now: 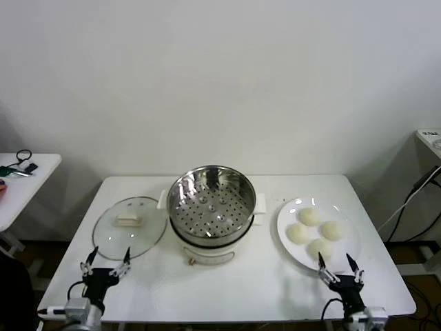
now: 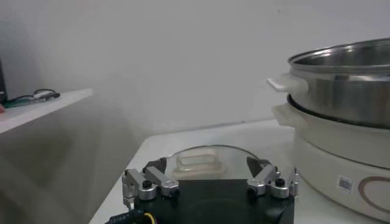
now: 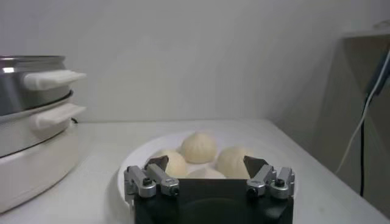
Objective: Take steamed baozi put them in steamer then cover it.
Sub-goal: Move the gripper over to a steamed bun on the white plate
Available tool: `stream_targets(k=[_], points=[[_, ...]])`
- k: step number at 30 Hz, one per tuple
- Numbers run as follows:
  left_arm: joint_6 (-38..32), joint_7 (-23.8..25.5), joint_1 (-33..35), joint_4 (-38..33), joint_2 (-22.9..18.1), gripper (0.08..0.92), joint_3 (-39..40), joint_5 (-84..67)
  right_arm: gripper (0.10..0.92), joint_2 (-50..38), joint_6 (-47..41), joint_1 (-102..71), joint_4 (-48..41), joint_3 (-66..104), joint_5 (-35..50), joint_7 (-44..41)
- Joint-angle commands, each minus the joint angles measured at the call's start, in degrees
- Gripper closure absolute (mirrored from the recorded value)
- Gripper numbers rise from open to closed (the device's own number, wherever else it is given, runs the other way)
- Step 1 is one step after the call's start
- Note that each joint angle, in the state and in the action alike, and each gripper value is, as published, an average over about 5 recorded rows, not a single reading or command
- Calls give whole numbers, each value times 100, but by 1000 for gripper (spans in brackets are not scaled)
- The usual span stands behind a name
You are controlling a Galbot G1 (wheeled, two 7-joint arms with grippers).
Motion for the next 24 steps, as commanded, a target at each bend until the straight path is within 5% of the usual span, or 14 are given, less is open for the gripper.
stream_targets(k=[1,6,18,24], points=[[4,-3,-5,4,5,177,16,9,203,-365,-865,597,183,45,-110,271],[-27,-8,3,2,26,177,50,27,203,-1397,-1635,1782,24,-261,170,-50],[-80,6,-12,30,69,177,132,25,203,-4324,-1485,4134,-1303,-2376,-197,-3317],[-120,12,-55,105,-29,177,299,138,203,-5009,-1158,6396,-2058,-4763,-300,-5017]])
